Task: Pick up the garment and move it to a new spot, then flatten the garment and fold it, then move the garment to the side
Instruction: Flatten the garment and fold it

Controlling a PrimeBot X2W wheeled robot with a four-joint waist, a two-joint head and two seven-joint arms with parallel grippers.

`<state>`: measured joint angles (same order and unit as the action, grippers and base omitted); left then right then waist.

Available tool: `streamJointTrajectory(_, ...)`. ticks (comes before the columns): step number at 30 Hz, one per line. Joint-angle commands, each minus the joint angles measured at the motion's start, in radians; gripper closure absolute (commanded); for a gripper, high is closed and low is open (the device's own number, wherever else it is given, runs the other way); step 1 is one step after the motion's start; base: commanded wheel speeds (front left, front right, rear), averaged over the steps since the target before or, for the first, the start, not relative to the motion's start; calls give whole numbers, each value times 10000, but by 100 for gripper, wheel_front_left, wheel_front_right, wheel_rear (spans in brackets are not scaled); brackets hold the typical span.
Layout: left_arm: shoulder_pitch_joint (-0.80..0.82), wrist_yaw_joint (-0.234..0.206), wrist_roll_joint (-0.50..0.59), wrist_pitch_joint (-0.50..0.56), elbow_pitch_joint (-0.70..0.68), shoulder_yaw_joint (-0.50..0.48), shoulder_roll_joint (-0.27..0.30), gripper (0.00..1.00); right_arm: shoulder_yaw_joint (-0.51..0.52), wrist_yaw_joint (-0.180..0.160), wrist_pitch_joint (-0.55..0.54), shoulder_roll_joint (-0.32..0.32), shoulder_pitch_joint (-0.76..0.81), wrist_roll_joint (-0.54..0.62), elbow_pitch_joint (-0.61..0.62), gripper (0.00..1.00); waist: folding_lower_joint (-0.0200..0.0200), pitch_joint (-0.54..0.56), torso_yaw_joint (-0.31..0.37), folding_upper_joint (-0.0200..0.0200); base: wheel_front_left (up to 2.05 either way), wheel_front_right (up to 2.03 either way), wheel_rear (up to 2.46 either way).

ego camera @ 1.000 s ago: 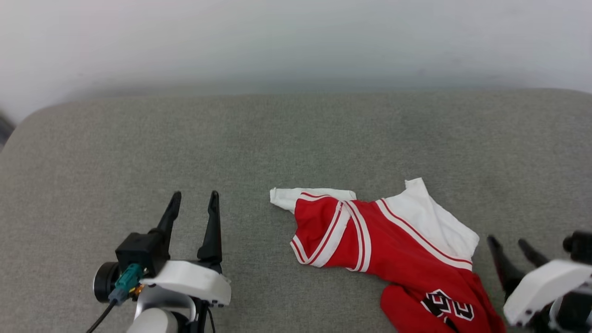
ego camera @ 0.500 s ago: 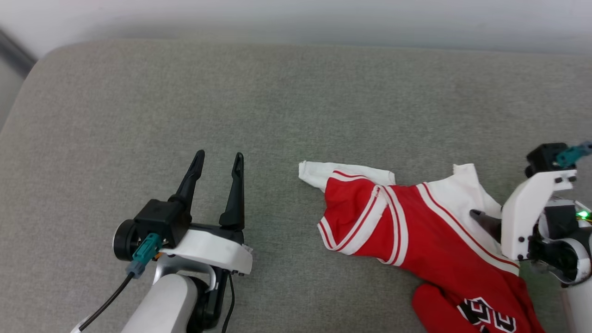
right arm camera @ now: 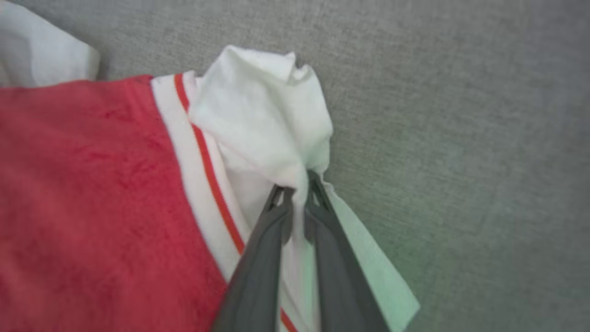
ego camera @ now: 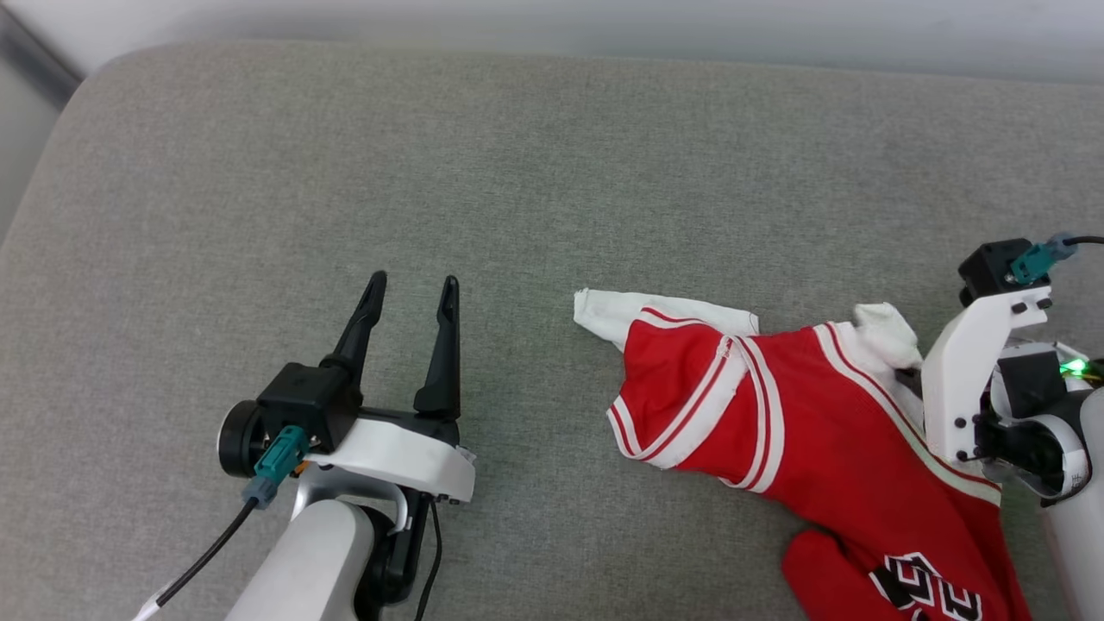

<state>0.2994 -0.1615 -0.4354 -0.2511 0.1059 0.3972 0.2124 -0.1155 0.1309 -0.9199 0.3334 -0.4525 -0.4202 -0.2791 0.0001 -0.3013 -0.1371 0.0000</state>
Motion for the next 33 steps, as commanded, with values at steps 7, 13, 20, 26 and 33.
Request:
streamJointTrajectory(7,-206,-56,-31,-83,49,-117,116,0,1145,-3,843,200,-88,300,939,100,-1,401,572,0,0,0,0)
streamJointTrajectory(13,-238,-56,-62,-71,40,-79,159,0,3604,-3,704,-16,973,873,1051,100,-1,467,784,0,0,0,0)
streamJointTrajectory(20,-255,-108,-97,-30,53,-88,231,0,4837,-3,1501,-772,1917,1122,-104,75,-1,417,929,0,0,0,0)
streamJointTrajectory(26,-475,-197,-168,32,78,-146,369,0,4825,-3,3655,-1071,1975,1246,-445,0,-1,681,1042,0,0,0,0)
streamJointTrajectory(33,-1022,-427,-335,153,9,-338,561,0,4716,-3,6566,-1325,2186,1877,13,0,-1,1443,1204,0,0,0,0)
